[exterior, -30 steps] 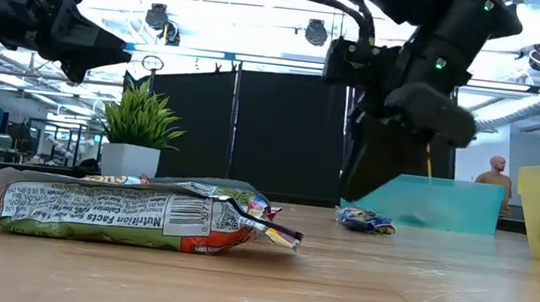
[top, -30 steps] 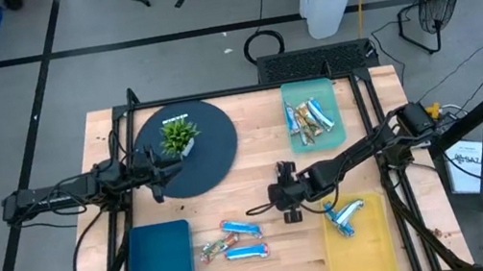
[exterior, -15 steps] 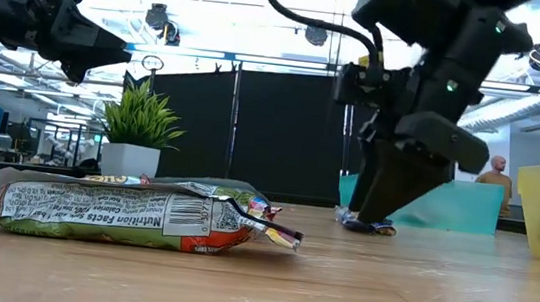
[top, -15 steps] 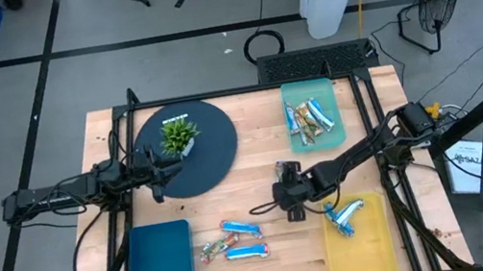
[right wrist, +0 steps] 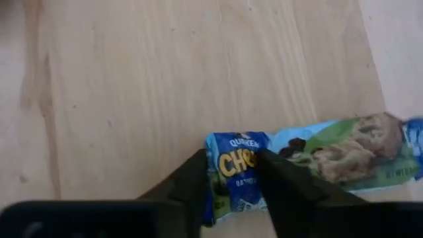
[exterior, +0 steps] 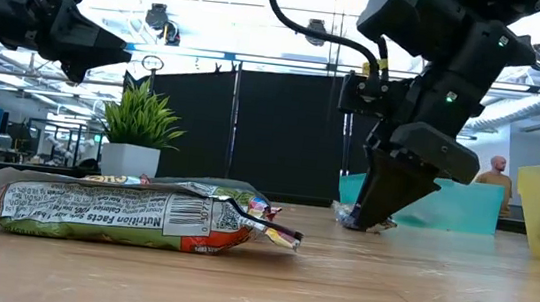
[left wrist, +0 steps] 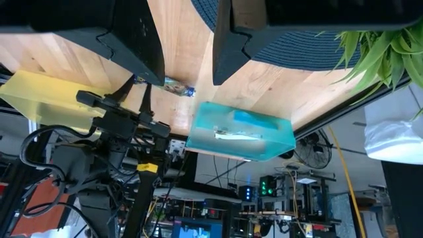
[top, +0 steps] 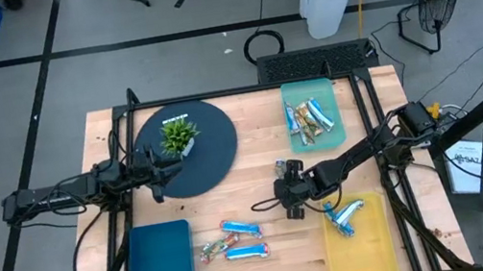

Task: Pick and place Granola Bars by type
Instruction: Put the blue granola bar into the yellow bin

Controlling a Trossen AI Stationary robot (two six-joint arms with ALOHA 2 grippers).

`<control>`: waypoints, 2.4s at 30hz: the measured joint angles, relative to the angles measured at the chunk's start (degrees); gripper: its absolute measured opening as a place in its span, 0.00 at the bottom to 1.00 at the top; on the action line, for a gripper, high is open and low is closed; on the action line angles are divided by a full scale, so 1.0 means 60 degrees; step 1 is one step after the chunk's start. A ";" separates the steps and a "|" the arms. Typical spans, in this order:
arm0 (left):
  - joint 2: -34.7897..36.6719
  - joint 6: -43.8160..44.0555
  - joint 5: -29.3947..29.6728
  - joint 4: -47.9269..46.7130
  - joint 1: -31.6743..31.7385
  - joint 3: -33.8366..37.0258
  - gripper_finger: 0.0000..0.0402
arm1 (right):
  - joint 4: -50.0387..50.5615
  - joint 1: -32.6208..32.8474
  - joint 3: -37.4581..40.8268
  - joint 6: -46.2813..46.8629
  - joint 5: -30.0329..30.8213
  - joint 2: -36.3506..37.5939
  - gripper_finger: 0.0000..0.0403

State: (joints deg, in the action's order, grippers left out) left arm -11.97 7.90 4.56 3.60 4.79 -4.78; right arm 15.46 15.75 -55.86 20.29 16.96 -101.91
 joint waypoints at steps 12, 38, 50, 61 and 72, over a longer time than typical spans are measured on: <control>-0.0003 0.0000 0.0000 0.0000 0.0001 0.0000 0.33 | -0.0227 0.0027 0.0000 -0.0522 -0.0111 0.0047 0.05; 0.0000 0.0000 0.0000 0.0004 -0.0001 0.0000 0.33 | 0.0110 0.3761 0.0015 -0.0634 0.3581 0.4774 0.03; -0.0001 0.0000 0.0000 0.0000 0.0001 0.0000 0.33 | 0.0459 0.5510 0.0015 0.1330 0.3281 0.5246 0.04; -0.0004 0.0000 0.0000 0.0004 -0.0001 0.0000 0.33 | 0.0540 0.6815 0.0213 0.5761 0.0650 0.5571 0.03; 0.0000 -0.0004 0.0000 0.0004 0.0001 0.0000 0.33 | 0.0784 0.7082 0.0270 0.6816 0.1188 0.5698 0.03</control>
State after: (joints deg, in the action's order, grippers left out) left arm -11.97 7.88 4.56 3.62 4.80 -4.78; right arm 20.16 58.24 -54.24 61.19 24.08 -67.72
